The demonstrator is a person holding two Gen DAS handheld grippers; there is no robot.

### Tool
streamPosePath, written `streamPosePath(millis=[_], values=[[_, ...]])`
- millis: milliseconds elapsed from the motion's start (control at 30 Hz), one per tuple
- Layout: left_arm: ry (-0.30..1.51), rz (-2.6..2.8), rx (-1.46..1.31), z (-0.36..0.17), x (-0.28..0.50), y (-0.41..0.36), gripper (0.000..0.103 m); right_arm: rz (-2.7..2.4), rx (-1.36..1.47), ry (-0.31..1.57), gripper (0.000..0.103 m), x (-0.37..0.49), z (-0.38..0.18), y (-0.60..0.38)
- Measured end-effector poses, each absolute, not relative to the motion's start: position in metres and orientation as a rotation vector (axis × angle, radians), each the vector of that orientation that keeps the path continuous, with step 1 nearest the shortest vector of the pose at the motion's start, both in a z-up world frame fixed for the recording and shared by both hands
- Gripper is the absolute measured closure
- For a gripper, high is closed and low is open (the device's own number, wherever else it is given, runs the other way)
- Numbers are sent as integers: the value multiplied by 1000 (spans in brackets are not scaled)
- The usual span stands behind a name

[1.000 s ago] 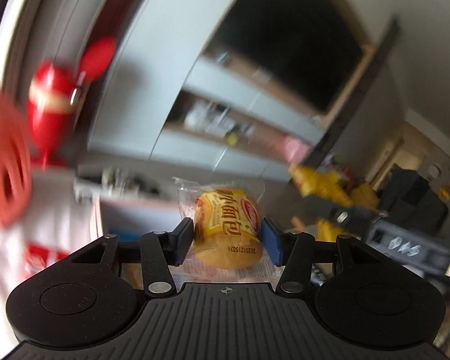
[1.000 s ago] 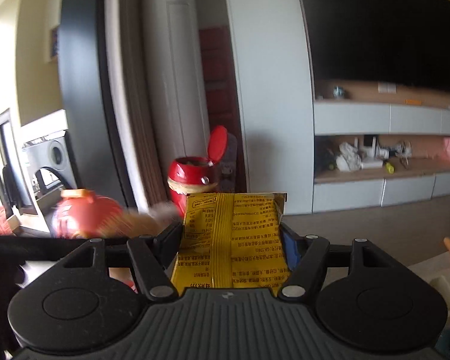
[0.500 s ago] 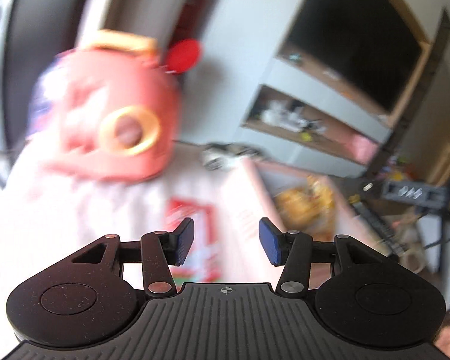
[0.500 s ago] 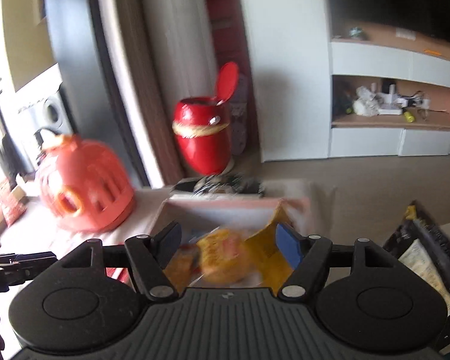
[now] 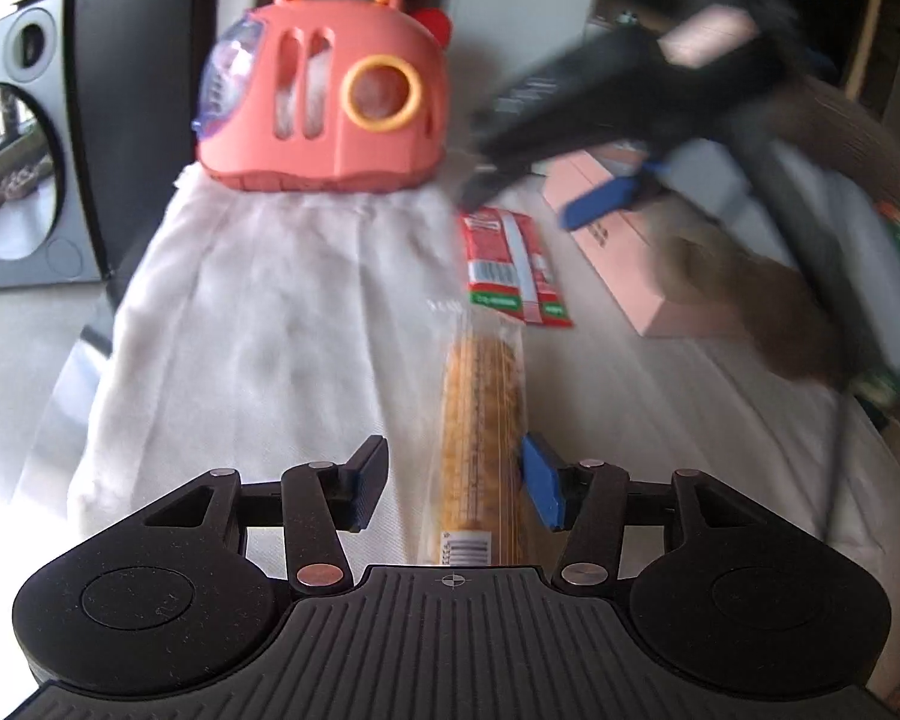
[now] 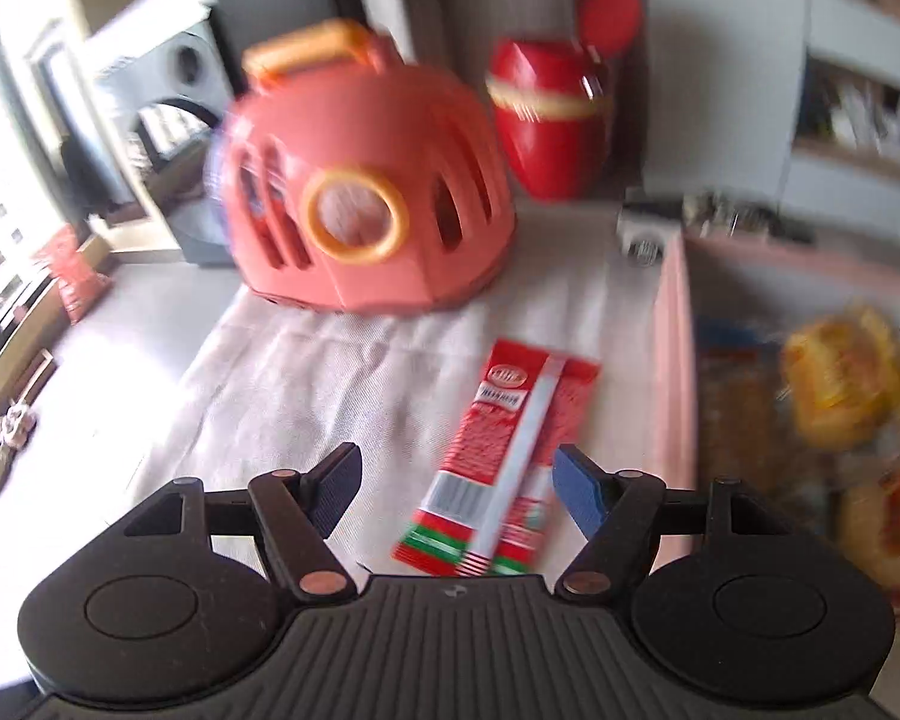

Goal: Organize snacks
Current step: 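Grasp the long wafer stick with the left tool while the right tool grasps the red strip packet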

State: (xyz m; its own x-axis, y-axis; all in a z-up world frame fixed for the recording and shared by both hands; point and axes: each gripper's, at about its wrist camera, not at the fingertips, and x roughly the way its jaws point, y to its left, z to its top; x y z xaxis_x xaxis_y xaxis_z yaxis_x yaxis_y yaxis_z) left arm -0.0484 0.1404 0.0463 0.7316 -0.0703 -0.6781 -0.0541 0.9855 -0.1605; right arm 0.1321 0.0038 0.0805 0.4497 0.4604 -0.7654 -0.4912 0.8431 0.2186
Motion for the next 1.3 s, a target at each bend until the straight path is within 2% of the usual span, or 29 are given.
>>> streamPosePath(millis=[200, 267, 333, 467, 767, 933, 1000, 1033, 1067, 1233, 1300], values=[[731, -36, -260, 37, -49, 161, 49, 451, -76, 1036, 33, 160, 55, 36], [720, -16, -279, 36, -52, 170, 49, 436, -93, 1055, 38, 161, 45, 39], [714, -3, -307, 35, -54, 178, 49, 418, -109, 1040, 39, 159, 41, 43], [705, -4, -359, 32, -57, 187, 50, 460, -201, 1002, 56, 144, 43, 52], [704, 5, -372, 36, -58, 185, 53, 710, -254, 1016, 75, 58, 44, 8], [702, 22, -373, 40, -58, 182, 53, 747, -288, 974, 76, 18, 38, -31], [700, 29, -370, 43, -56, 180, 58, 762, -269, 964, 75, 16, 43, -44], [700, 34, -364, 44, -54, 179, 63, 766, -249, 955, 73, 19, 46, -47], [702, 38, -356, 45, -53, 178, 64, 757, -226, 947, 70, 25, 49, -48], [714, 54, -317, 46, -53, 175, 63, 724, -92, 926, 61, 57, 64, -27], [714, 58, -323, 46, -52, 177, 63, 719, -69, 924, 52, 71, 65, -10]])
